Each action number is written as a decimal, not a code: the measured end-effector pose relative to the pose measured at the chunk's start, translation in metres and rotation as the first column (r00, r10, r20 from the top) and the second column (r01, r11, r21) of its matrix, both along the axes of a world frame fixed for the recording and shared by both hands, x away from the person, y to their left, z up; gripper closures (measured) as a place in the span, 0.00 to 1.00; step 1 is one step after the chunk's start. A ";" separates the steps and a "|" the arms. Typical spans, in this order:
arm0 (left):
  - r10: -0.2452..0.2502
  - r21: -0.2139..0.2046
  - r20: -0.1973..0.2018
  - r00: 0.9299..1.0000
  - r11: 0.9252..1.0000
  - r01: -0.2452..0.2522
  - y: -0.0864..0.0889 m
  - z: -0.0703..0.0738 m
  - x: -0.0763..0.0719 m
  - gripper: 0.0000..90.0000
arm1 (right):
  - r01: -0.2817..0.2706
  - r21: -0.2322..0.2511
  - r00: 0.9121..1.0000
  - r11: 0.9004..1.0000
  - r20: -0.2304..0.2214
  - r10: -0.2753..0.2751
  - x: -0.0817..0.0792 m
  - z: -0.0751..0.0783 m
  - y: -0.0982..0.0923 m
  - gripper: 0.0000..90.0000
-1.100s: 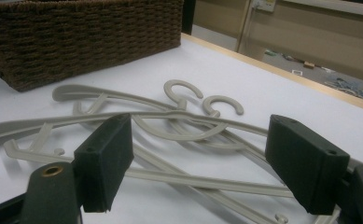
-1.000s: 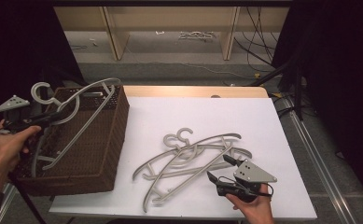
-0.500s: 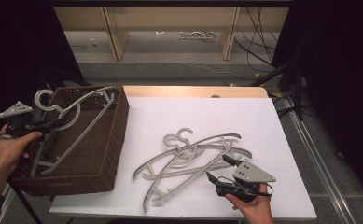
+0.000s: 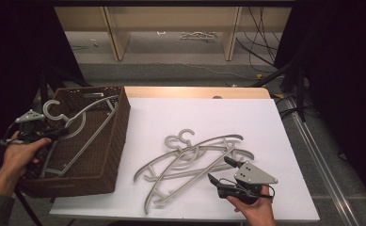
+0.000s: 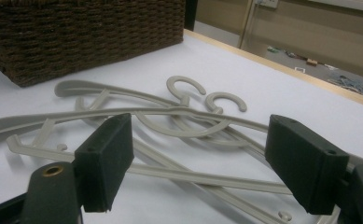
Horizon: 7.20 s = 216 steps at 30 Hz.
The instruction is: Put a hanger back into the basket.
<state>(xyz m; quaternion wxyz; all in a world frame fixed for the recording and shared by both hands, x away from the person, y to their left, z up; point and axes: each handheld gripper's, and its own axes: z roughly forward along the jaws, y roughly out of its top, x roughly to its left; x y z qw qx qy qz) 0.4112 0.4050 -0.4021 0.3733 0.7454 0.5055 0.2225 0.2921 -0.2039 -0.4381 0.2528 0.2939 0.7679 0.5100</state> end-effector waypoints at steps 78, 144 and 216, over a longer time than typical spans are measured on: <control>-0.356 -0.125 0.217 0.909 0.913 0.387 -0.238 0.003 -0.082 0.30 | -0.004 -0.010 1.000 1.000 -0.006 0.004 -0.003 0.000 -0.001 0.28; -0.456 0.003 -0.083 0.886 0.889 0.458 -0.331 -0.061 -0.021 0.46 | -0.043 -0.040 0.999 0.998 0.005 0.043 -0.005 0.002 0.003 0.28; -0.491 0.109 -0.246 0.836 0.843 0.527 -0.338 -0.061 0.005 0.92 | -0.125 -0.140 0.992 0.982 0.010 0.127 -0.008 -0.003 0.018 0.28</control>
